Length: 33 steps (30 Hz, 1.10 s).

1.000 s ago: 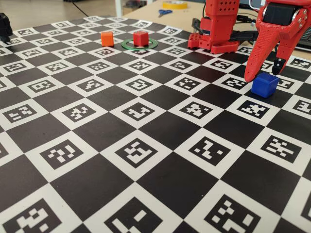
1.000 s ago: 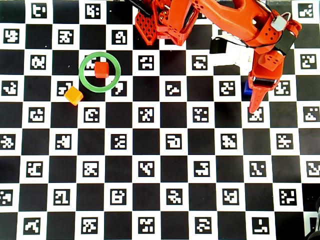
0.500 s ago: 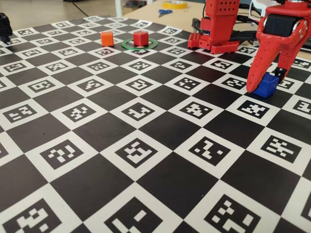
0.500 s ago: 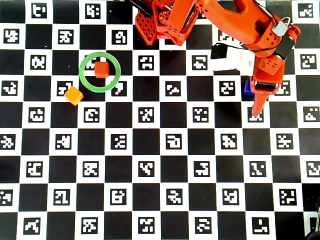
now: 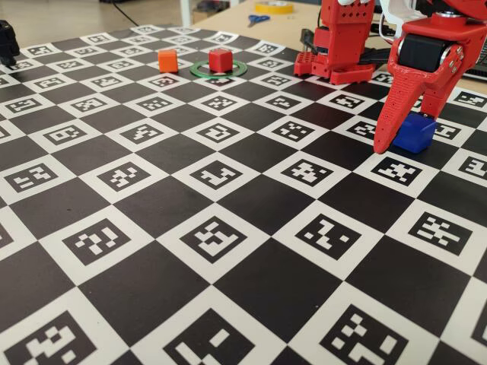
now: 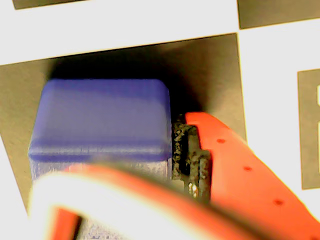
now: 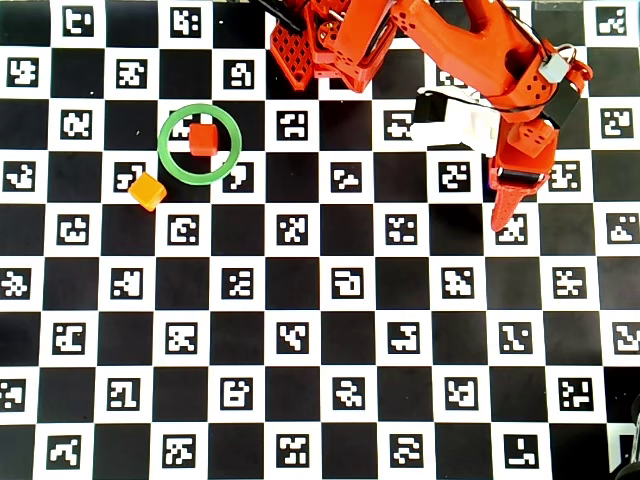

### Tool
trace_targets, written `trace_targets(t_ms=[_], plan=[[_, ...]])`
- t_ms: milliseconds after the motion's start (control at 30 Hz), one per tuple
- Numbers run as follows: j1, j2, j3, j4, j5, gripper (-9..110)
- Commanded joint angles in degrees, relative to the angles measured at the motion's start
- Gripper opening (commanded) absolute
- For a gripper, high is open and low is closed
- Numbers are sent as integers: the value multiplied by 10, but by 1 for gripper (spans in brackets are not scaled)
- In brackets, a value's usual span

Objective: Grab the red cube then put it in the green circle then put the blue cube on top and finally the orange cube on top

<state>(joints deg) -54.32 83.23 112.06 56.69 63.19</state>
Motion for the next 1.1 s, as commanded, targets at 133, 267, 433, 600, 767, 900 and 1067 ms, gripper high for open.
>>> trace_targets(t_ms=[133,267,433,600,767,900,1067], plan=[[1,11,-5,-7,-5,41],[4,11,-5,-11,-13,33],[7,10,-5,-16,-17,25],[11,9,-3,-24,-22,18],[18,4,0,-30,-26,14],[21,10,4,-35,-39,13],[27,25,3,-31,-53,13]])
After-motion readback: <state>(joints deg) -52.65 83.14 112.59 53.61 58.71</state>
